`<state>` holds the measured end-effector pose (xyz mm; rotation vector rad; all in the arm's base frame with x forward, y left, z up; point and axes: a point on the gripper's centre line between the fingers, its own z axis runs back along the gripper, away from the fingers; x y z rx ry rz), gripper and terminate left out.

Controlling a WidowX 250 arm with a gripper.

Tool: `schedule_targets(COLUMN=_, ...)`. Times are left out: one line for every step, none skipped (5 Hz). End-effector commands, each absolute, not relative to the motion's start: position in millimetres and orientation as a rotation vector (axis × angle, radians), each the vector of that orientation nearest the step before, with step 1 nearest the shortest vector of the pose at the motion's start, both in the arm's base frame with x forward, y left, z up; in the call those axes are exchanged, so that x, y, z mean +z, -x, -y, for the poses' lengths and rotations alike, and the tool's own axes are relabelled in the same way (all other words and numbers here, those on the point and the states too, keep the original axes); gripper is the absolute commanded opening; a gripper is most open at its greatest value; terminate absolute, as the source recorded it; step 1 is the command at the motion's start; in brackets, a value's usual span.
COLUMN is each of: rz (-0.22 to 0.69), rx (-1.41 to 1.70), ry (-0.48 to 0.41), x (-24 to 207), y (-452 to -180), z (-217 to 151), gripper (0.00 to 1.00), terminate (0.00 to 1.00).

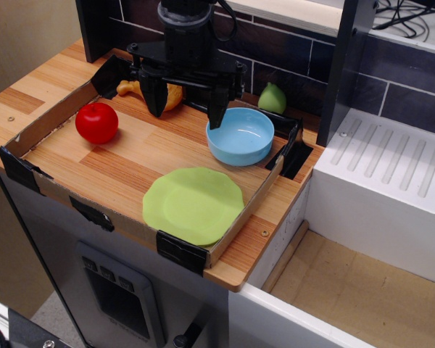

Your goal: Put bowl on plate

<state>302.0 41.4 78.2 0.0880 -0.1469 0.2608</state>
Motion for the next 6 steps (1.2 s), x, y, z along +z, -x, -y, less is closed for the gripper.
schedule_targets(rz=0.147, rx=0.261, ry=-0.088, x=78, y=-302, z=-41, gripper=1.0, terminate=0.0)
schedule_targets(rz=0.173, rx=0.425, ry=-0.06, x=75, y=-323, z=-31, gripper=1.0, terminate=0.0)
schedule_targets(rz=0.195, rx=0.539, ry=-0.03, x=72, y=-350, z=-23, gripper=1.0, terminate=0.0)
schedule_targets(rz=0.207, rx=0.624, ry=-0.003, x=69, y=-372, z=-20, gripper=1.0, terminate=0.0)
schedule_targets(rz=0.208, rx=0.611, ry=-0.013, x=60, y=-380, z=-6, gripper=1.0, terminate=0.0)
schedule_targets(rz=0.2, rx=0.604, ry=-0.033, x=48, y=-382, z=5, gripper=1.0, terminate=0.0)
